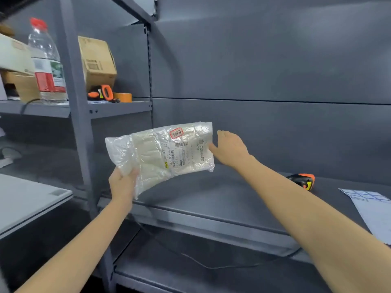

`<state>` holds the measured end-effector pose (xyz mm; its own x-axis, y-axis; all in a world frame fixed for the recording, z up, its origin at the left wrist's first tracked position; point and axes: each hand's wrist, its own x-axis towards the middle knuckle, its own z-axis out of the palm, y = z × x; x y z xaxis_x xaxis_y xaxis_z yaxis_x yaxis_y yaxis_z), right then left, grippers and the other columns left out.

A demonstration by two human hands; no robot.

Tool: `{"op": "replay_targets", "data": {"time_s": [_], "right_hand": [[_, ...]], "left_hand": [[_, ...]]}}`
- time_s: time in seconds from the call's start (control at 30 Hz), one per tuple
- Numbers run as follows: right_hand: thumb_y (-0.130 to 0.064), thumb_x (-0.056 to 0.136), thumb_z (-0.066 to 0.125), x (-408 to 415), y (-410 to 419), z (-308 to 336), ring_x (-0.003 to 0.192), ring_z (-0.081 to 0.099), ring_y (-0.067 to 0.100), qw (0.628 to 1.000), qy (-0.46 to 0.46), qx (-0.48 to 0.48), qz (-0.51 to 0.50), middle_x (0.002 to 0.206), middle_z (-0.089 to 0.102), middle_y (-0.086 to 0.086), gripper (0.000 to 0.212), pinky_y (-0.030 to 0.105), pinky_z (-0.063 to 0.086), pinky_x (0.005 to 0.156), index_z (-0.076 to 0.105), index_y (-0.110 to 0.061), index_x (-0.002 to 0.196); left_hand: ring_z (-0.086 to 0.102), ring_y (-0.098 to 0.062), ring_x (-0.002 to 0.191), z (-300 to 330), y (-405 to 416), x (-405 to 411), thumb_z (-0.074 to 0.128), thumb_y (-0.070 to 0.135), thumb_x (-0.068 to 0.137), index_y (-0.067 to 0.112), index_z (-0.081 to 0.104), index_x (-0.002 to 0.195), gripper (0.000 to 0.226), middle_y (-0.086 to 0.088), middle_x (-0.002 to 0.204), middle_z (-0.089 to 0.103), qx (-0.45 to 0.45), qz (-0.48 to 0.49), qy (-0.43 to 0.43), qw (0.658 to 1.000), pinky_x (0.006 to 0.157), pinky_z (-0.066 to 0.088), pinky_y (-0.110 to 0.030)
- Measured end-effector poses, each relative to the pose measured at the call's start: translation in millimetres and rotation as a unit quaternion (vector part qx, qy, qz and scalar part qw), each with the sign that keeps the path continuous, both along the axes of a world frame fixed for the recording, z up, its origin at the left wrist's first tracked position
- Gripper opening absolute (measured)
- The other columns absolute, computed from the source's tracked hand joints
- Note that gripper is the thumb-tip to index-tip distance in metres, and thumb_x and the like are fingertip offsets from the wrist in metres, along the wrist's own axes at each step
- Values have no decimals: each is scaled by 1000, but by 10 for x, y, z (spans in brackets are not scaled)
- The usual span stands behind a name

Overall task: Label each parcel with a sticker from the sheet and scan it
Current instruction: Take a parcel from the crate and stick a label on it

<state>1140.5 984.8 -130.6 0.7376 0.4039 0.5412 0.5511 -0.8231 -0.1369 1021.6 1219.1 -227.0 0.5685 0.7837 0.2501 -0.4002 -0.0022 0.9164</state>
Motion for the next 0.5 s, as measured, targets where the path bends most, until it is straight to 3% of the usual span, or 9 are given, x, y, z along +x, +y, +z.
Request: {"op": "replay_targets", "data": {"time_s": [0.2,0.27,0.33,0.37,0.43,0.5], "right_hand": [[-38,97,41,140,-603,-26,110,51,30,995,-14,-32,-98,117,58,12,40,37,32,101,49,-4,116],[-42,97,41,166,-735,-34,121,46,29,992,-10,-45,-118,127,54,11,49,41,24,111,44,-4,129],[-50,95,43,180,-825,-28,136,31,30,991,2,-46,-123,143,42,11,66,45,11,116,32,-5,142],[-54,93,44,185,-854,-18,142,22,31,992,8,-46,-117,151,33,9,75,47,5,117,24,-5,147],[-60,89,48,198,-877,0,147,8,30,994,8,-53,-93,158,18,7,89,50,-3,117,12,-8,152],[-63,85,52,219,-862,-4,147,5,30,995,-2,-64,-70,160,15,6,95,51,-6,116,11,-11,153]], "left_hand": [[62,-7,83,117,-383,401,66,22,89,24,63,97,9,13,90,66,24,-68,7,997,60,48,-16],[62,-12,84,164,-498,494,65,27,90,21,63,102,15,12,89,64,38,-89,14,995,65,52,-26],[60,-15,83,217,-609,576,62,20,91,20,61,104,14,10,88,62,62,-106,29,992,78,52,-46],[59,-12,80,244,-659,620,59,15,91,20,61,104,14,10,87,62,76,-112,31,990,80,52,-46],[57,-4,75,311,-758,679,57,10,91,22,60,100,16,13,84,61,105,-120,25,987,72,49,-31],[58,-1,77,421,-856,697,56,8,92,26,60,93,18,15,84,61,144,-133,18,980,67,45,-19]]}}
